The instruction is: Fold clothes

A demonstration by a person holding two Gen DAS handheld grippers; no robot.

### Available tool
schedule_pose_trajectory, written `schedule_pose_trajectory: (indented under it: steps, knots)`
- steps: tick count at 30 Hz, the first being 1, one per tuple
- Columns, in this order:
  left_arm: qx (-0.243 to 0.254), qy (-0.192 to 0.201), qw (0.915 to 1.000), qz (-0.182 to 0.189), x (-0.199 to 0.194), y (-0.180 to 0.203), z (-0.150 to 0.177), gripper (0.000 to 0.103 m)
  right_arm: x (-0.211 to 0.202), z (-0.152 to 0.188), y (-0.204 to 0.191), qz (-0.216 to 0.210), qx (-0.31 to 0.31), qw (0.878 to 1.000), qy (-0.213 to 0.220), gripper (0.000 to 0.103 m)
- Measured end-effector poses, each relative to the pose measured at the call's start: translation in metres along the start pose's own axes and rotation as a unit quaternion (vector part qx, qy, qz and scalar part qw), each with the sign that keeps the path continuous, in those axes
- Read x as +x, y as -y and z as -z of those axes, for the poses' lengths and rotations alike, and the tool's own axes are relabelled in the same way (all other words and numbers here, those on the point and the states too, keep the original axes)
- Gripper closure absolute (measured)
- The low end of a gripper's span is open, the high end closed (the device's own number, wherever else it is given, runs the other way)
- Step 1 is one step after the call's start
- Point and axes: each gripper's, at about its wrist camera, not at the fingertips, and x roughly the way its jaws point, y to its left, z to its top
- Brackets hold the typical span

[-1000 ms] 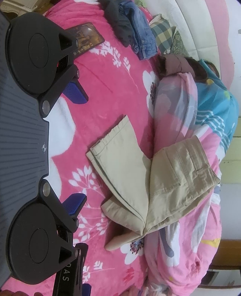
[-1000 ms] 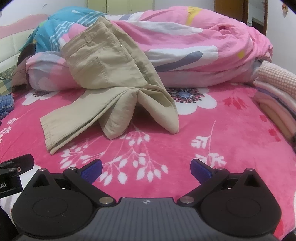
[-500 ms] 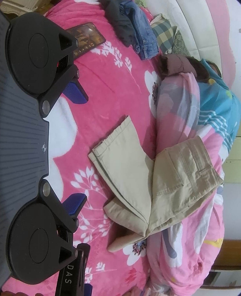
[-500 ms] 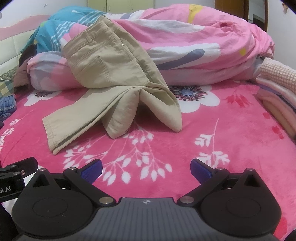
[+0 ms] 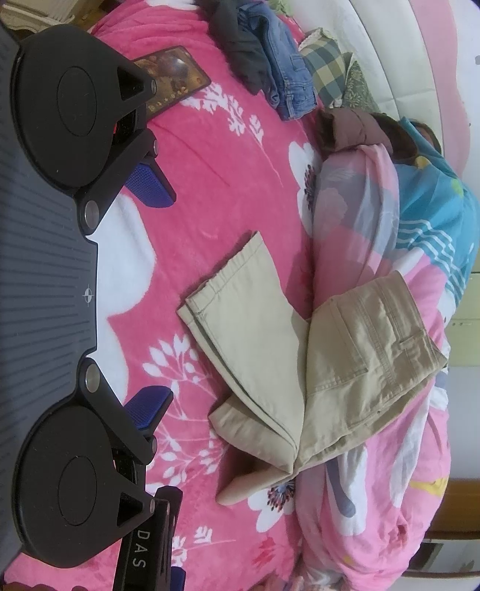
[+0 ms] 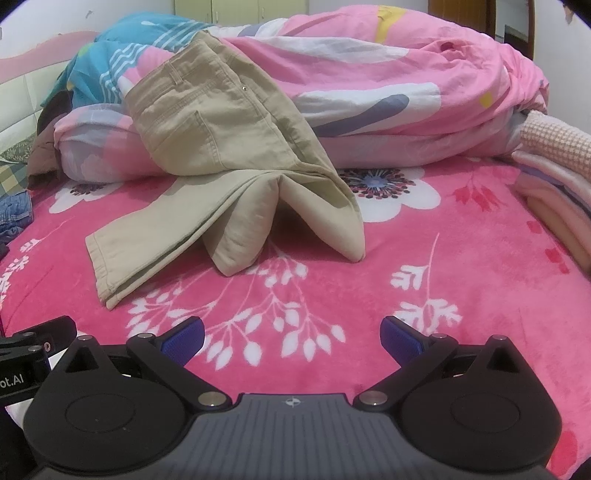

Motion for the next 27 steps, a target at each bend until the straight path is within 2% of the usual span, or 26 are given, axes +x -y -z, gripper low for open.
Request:
schedule_pose_trajectory:
  steps: [20,27]
  knots:
    - [-0.004,-0.004,1.0,-0.008,0.004,-0.0034,0.0008,0.0,0.0042,0.0019,-0.0021,-0.004,0.001,1.0,-0.003,0.0]
    - [-0.012,-0.001,0.9999,0.0,0.0073,-0.0053,0.0006,0.0,0.0081,0.0012,-0.0002,-0.007,0.005,1.0,0.0,0.0]
